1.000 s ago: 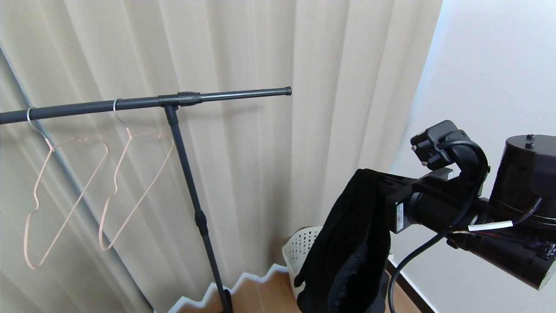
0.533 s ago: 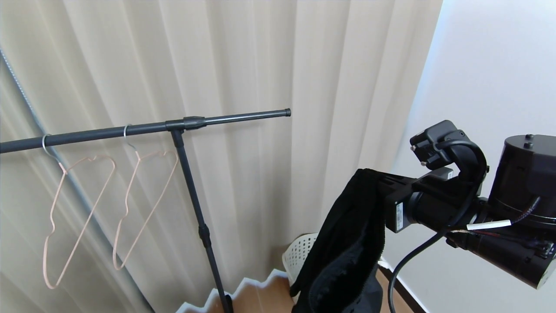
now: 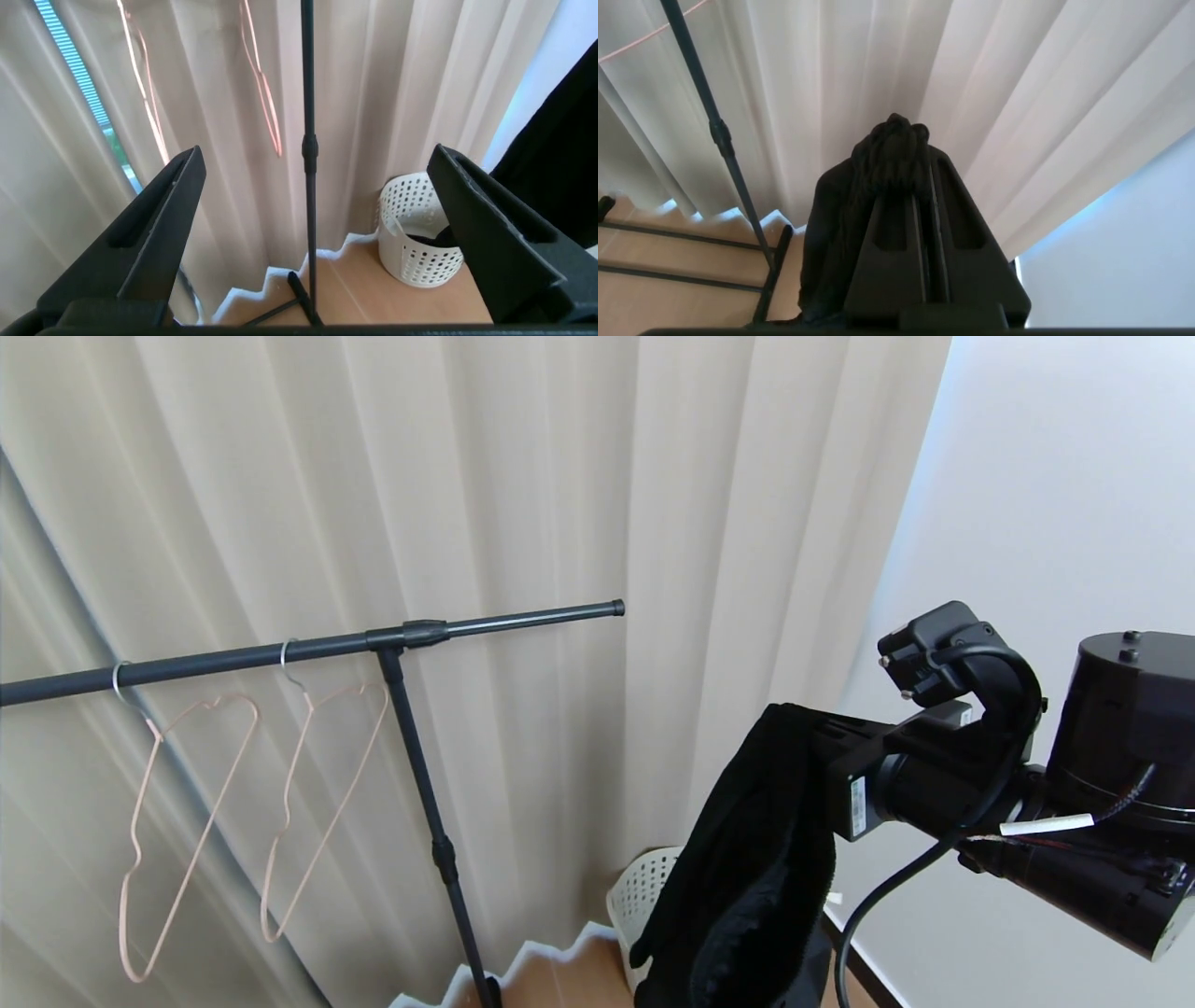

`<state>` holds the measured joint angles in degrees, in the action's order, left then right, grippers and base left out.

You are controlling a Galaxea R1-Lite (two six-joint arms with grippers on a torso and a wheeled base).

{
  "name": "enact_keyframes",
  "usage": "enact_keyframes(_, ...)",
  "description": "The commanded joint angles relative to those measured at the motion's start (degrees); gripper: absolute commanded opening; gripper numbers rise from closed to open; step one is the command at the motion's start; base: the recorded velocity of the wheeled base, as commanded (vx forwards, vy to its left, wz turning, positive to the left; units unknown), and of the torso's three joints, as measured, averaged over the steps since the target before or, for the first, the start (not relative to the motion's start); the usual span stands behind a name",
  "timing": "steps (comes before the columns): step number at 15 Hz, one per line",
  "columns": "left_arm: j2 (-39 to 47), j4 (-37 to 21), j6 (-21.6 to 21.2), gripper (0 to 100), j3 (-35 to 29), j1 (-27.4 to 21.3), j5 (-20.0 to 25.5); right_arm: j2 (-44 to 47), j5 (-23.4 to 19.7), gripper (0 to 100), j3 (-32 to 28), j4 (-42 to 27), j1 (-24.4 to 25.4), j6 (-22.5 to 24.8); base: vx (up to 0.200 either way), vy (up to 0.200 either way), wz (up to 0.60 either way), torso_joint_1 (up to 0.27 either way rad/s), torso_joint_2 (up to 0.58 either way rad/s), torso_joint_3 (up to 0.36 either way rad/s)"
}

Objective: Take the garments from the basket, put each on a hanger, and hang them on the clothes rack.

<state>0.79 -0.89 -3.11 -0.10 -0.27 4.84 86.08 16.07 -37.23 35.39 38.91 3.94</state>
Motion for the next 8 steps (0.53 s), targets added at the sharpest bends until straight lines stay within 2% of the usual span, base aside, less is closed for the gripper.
enact_keyframes(1,0.09,0.01,0.03,100,0.01,0.00,-0.01,-0.21,0.02,0,0.05,0.03,0.02,0.02,0.000,0.000,0.00,0.163,-0.33,-0.193)
enact_keyframes(4,0.09,0.01,-0.06,100,0.01,0.00,-0.01,-0.03,0.10,0,0.05,0.03,0.02,0.11,0.000,0.000,0.00,0.170,-0.34,-0.181)
enact_keyframes(6,0.09,0.01,-0.06,100,0.01,0.00,-0.01,-0.30,0.10,0,0.58,0.03,0.02,2.30,0.000,0.000,0.00,0.168,-0.35,-0.176)
enact_keyframes(8,0.09,0.01,-0.06,100,0.01,0.00,-0.01,-0.30,0.19,0,1.19,0.03,0.02,2.83,0.000,0.000,0.00,0.021,-0.05,-0.018)
